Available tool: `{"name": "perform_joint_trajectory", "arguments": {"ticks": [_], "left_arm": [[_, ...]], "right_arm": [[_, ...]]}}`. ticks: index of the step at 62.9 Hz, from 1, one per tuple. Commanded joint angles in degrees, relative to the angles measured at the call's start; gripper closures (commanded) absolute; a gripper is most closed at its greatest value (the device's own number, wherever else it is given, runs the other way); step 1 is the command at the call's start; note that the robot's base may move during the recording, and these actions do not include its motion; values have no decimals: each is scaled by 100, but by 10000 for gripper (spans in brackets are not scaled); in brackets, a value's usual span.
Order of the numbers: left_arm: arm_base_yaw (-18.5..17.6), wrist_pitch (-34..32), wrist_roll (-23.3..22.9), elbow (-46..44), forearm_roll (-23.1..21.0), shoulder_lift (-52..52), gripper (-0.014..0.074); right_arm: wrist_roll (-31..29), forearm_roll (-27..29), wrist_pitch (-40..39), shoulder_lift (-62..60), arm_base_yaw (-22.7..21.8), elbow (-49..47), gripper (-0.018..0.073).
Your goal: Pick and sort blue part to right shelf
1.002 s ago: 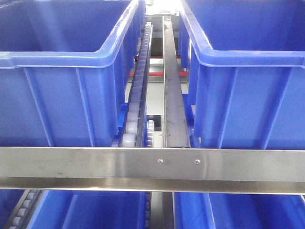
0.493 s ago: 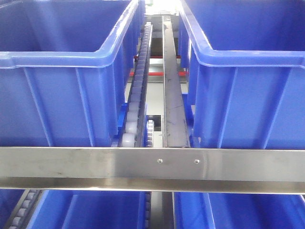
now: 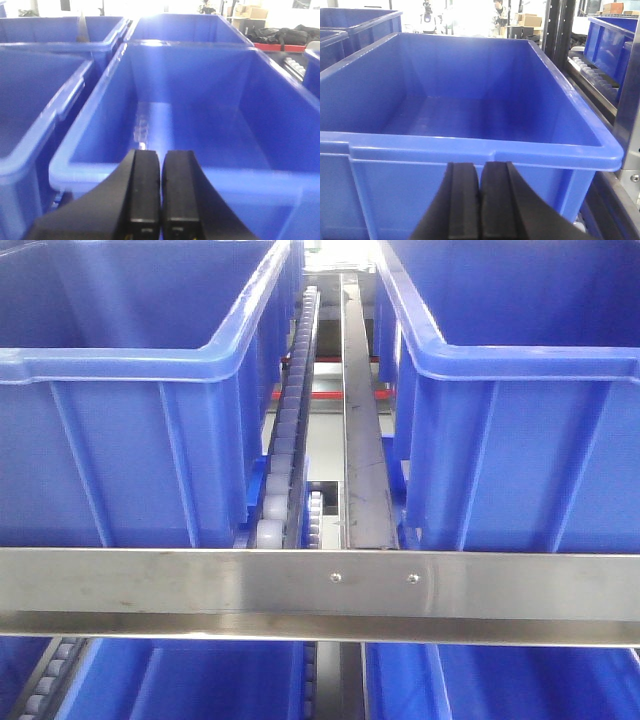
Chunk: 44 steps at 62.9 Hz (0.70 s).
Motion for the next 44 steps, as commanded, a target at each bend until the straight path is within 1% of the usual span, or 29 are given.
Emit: {"name": "perform_joint_trajectory", "arguments": {"ticks": [1,5,18,21,26,44], "left_arm": [[-43,-491,-26,186,-11,-255,471],[-43,-572,-26,437,-75,-426,471],[-43,-1252,-26,1305,-84,-964,471],[-43,-819,-26,1288,-84,-1160,471],[-43,-486,-26,1288,-84,-1460,472],[-43,-423,-26,1288,-22,-1433,471]], "right_arm": [[9,0,-524,-131,5,-128,504],[9,0,-524,-131,5,-128,504],[9,0,-524,-131,5,-128,504],[9,0,-524,-131,5,-128,504],[9,0,-524,-131,5,-128,504],[9,0,-524,-126,5,-128,504]]}}
